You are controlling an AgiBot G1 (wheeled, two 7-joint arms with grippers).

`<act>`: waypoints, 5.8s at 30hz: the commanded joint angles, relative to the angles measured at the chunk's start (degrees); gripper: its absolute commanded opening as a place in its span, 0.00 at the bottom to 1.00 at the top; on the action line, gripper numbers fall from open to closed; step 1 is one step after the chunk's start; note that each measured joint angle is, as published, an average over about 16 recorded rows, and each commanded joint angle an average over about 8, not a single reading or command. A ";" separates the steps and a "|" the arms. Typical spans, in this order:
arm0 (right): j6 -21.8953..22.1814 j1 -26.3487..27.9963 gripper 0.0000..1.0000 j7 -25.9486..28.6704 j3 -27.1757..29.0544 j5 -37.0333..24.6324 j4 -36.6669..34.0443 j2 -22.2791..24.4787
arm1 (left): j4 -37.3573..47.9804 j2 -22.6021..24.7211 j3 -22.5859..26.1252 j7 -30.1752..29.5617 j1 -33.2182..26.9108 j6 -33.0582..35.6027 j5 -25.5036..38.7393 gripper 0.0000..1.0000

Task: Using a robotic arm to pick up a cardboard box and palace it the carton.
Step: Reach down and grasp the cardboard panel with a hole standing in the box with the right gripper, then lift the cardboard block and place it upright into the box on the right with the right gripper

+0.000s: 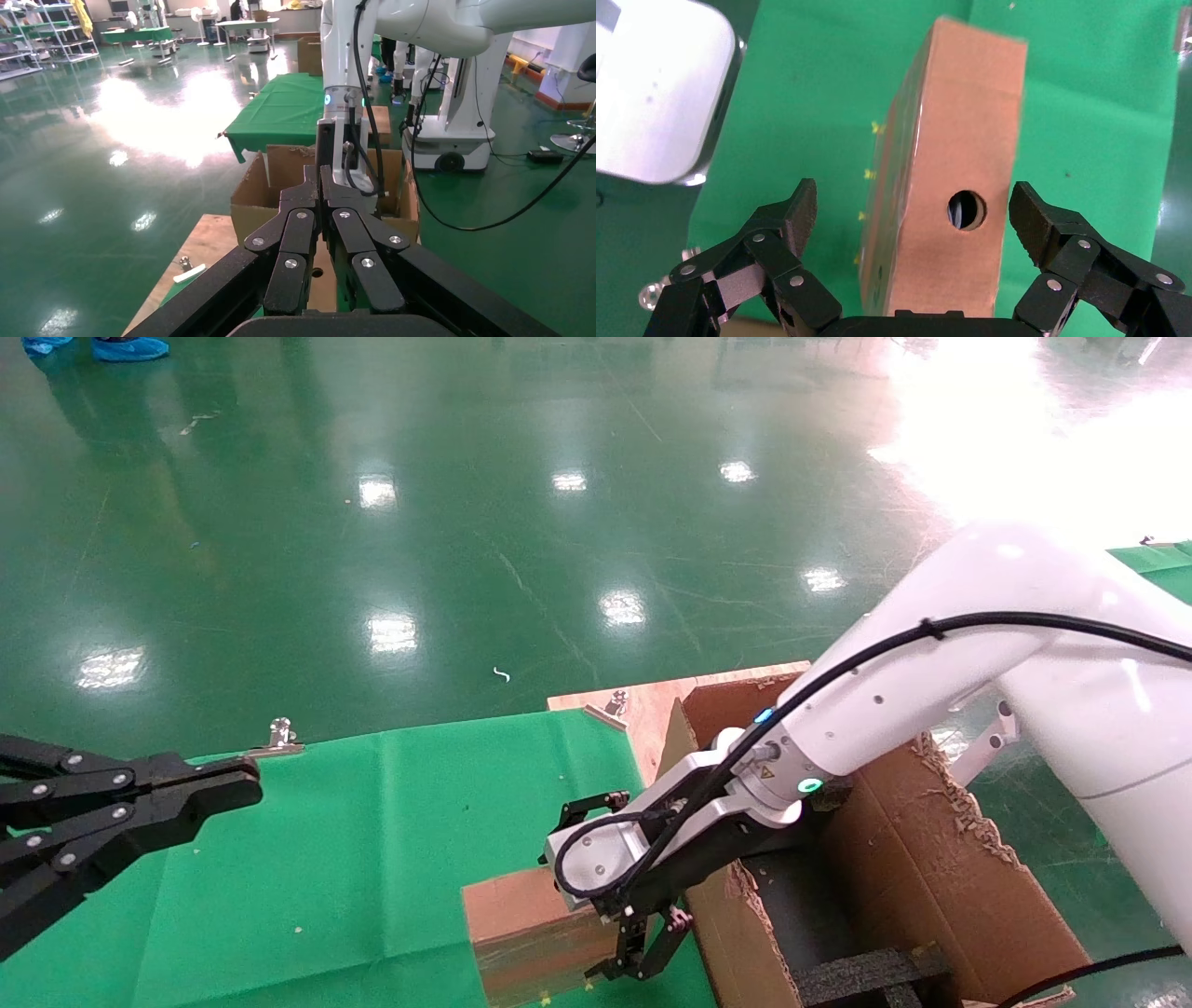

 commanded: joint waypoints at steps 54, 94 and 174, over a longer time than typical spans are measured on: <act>-0.04 7.14 0.00 -1.07 -2.20 3.11 -3.77 -0.80 | 0.02 -0.01 0.00 0.01 0.01 -0.02 -0.01 1.00; -1.18 42.79 0.00 -13.54 -30.64 18.88 -16.59 11.37 | 0.02 -0.01 0.01 0.01 0.01 -0.02 -0.02 1.00; 22.96 46.42 0.00 73.16 -53.16 -3.33 10.74 42.64 | 0.05 -0.03 0.02 0.02 0.02 -0.05 -0.04 1.00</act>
